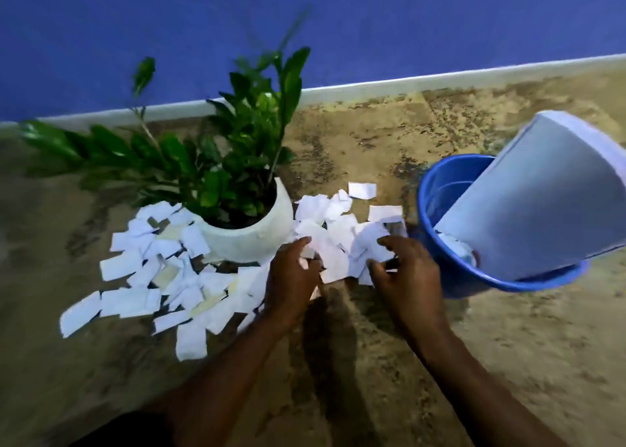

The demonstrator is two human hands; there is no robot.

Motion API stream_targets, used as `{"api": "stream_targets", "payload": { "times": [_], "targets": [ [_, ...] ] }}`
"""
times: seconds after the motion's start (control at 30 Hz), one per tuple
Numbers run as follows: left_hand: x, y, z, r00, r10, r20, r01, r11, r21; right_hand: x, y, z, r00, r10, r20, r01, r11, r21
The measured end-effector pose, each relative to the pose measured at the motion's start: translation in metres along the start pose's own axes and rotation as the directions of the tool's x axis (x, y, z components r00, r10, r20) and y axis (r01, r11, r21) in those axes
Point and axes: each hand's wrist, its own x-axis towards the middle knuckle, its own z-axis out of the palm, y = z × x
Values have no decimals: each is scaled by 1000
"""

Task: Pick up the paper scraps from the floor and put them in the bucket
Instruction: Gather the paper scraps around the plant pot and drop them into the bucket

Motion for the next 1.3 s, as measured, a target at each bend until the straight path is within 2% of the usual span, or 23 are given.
{"api": "stream_targets", "payload": {
  "times": [0.1, 0.17, 0.3, 0.43, 0.57, 0.73, 0.83, 1.0, 1.13, 1.3],
  "targets": [
    [4, -43, -3, 993, 7, 118, -47, 939, 340, -5, 25, 44, 981, 82, 178, -58, 989, -138],
    [9, -57, -1, 977, -1, 213, -101, 877, 470, -4, 40, 65, 967, 129, 221, -88, 978, -188],
    [16, -62, 9, 956, 37, 291, -201, 806, 557, 2, 56, 95, 942, 176, 286, -84, 948, -308],
    [21, -63, 16, 960, -4, 280, -172, 781, 601, 11, 62, 113, 947, 128, 293, 16, 896, -443],
    [22, -68, 15, 969, 48, 242, -187, 783, 593, 20, 66, 122, 923, 59, 381, 164, 834, -527],
    [25, -78, 8, 973, 142, 183, -222, 804, 552, 25, 62, 126, 906, 3, 424, 253, 799, -546],
    [28, -81, 7, 978, 151, 142, -203, 837, 509, 26, 60, 126, 903, -39, 428, 289, 792, -538],
    [29, -79, 2, 995, 20, 93, -51, 935, 350, 32, 60, 119, 930, 30, 366, 140, 893, -428],
    [31, -74, -7, 996, 80, 39, -88, 950, 299, 36, 55, 108, 955, 67, 287, 29, 947, -319],
    [21, -49, -10, 999, 44, -20, -40, 983, 177, 38, 34, 87, 988, 90, 127, -68, 984, -168]
  ]
}}
